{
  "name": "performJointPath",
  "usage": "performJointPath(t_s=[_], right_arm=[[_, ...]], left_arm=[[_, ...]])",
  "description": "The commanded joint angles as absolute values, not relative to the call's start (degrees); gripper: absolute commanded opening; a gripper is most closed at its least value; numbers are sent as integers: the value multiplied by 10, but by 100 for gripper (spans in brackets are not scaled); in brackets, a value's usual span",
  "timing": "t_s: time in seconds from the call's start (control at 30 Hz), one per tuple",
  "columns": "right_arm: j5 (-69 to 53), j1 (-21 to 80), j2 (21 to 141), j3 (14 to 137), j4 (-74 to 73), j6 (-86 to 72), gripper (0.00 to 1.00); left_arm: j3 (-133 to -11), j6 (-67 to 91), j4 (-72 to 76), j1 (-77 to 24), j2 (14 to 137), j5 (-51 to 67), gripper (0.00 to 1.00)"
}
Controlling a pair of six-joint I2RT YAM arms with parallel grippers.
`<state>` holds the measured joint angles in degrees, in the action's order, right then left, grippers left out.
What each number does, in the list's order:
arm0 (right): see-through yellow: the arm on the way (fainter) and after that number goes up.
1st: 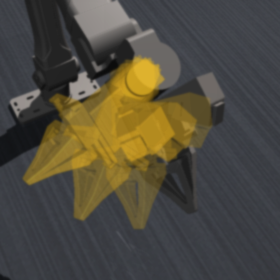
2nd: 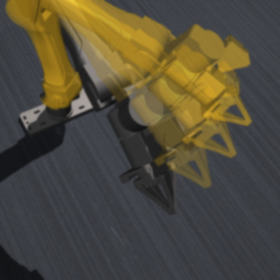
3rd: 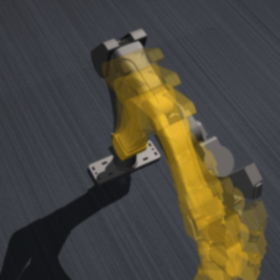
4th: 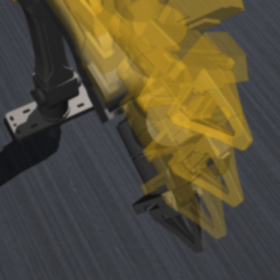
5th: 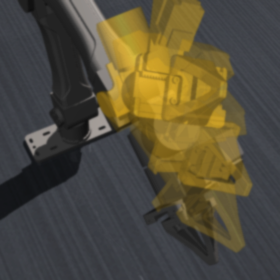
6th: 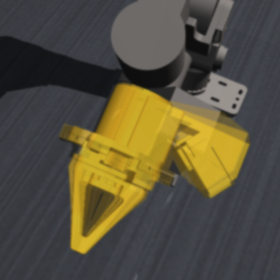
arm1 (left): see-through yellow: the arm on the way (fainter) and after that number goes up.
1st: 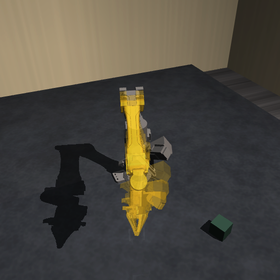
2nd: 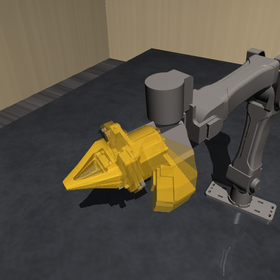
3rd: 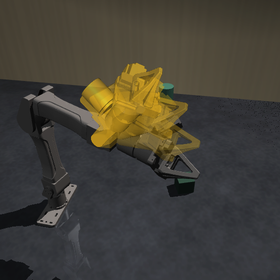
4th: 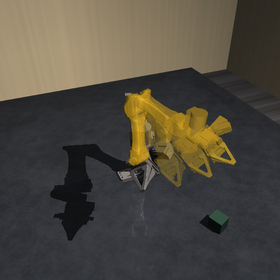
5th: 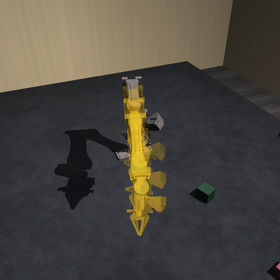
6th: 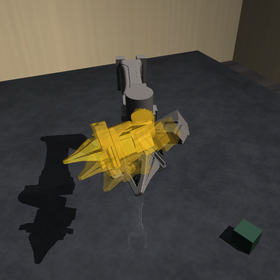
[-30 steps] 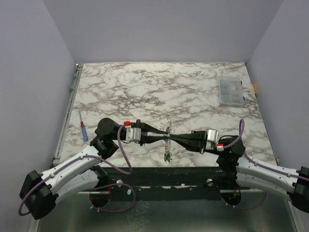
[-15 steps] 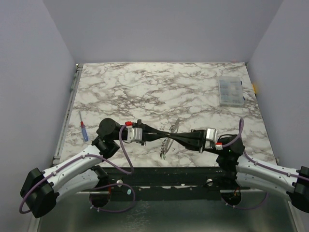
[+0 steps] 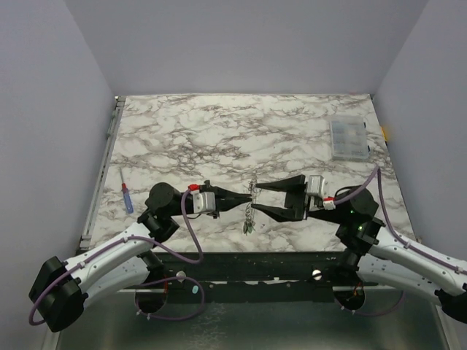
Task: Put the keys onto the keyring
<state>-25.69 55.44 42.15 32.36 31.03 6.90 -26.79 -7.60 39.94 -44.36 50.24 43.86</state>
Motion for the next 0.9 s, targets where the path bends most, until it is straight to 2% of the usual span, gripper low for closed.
performJointPath(t_s=[0.0, 0.17, 0.33, 0.5, 0.77, 0.87], right_arm=[[-241, 556, 423, 410, 93, 107, 57], [-220, 556, 488, 530, -129, 164, 60], [-201, 556, 543, 592, -237, 209, 60], [-192, 557, 571, 620, -287, 240, 58], [-192, 556, 582, 621, -268, 261, 41], [-193, 556, 586, 620, -264, 265, 40]], left_arm=[[-261, -89, 402, -443, 488, 405, 0], [-257, -90, 392, -442, 492, 402, 0], [-250, -100, 378, -440, 487, 394, 0], [-245, -105, 371, -440, 487, 397, 0], [-244, -107, 363, -440, 489, 404, 0], [-244, -109, 359, -440, 489, 405, 0]])
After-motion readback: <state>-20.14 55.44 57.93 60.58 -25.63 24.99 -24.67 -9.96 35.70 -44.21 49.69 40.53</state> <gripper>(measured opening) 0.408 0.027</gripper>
